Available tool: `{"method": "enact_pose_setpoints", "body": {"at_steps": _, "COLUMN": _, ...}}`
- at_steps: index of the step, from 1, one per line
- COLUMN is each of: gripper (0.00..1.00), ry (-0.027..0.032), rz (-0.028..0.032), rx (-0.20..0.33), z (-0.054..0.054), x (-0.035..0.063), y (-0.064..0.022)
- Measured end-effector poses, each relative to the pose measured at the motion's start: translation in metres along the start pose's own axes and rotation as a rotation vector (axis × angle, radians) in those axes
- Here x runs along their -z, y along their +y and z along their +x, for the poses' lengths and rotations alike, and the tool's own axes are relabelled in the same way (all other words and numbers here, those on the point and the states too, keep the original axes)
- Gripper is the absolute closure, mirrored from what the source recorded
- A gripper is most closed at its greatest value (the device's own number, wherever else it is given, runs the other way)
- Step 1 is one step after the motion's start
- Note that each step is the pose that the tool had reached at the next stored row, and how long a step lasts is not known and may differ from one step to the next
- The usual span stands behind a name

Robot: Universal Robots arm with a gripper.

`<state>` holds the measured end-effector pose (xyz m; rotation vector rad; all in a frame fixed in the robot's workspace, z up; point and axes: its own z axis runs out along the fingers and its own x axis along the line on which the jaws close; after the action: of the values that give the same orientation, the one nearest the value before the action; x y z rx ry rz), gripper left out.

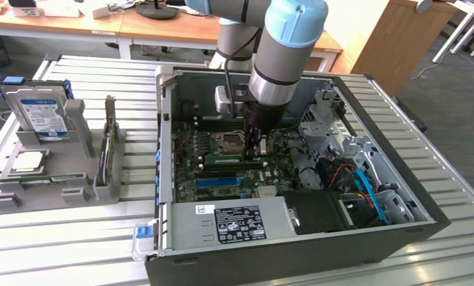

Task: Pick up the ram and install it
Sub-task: 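Insert the ram into the slot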

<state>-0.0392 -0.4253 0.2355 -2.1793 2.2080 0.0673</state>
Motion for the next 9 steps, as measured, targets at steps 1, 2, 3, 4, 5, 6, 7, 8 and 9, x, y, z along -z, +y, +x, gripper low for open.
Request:
{"method": "enact_pose_setpoints", "body": {"at_steps": 1, "gripper": 0.88, "ry": 0.0000, "rz": 0.0001, "rx": -0.001, "z": 0.0000, "x": -0.0001, "y": 0.0000}}
{"method": "enact_pose_setpoints", "body": {"at_steps": 2, "gripper": 0.88, "ry": 0.0000, "rz": 0.0001, "rx": -0.002, "z": 0.0000, "x": -0.0002, "y": 0.0000}}
{"method": "enact_pose_setpoints", "body": {"at_steps": 3, "gripper": 0.88, "ry": 0.0000, "rz": 0.0001, "rx": -0.003, "z": 0.0000, "x": -0.0003, "y": 0.0000}}
{"method": "enact_pose_setpoints", "body": {"at_steps": 4, "gripper": 0.88, "ry": 0.0000, "rz": 0.0002, "rx": -0.004, "z": 0.0000, "x": -0.0003, "y": 0.0000}}
{"method": "enact_pose_setpoints", "body": {"at_steps": 5, "gripper": 0.88, "ry": 0.0000, "rz": 0.0003, "rx": -0.004, "z": 0.0000, "x": -0.0003, "y": 0.0000}}
{"method": "enact_pose_setpoints", "body": {"at_steps": 6, "gripper": 0.88, "ry": 0.0000, "rz": 0.0002, "rx": -0.004, "z": 0.0000, "x": -0.0003, "y": 0.0000}}
{"method": "enact_pose_setpoints", "body": {"at_steps": 7, "gripper": 0.88, "ry": -0.0001, "rz": 0.0003, "rx": -0.004, "z": 0.0000, "x": -0.0004, "y": 0.0000}}
{"method": "enact_pose_setpoints", "body": {"at_steps": 8, "gripper": 0.88, "ry": -0.0002, "rz": 0.0003, "rx": -0.004, "z": 0.0000, "x": -0.0006, "y": 0.0000}}
{"method": "enact_pose_setpoints", "body": {"at_steps": 9, "gripper": 0.88, "ry": -0.0004, "rz": 0.0004, "rx": -0.004, "z": 0.0000, "x": -0.0010, "y": 0.0000}}
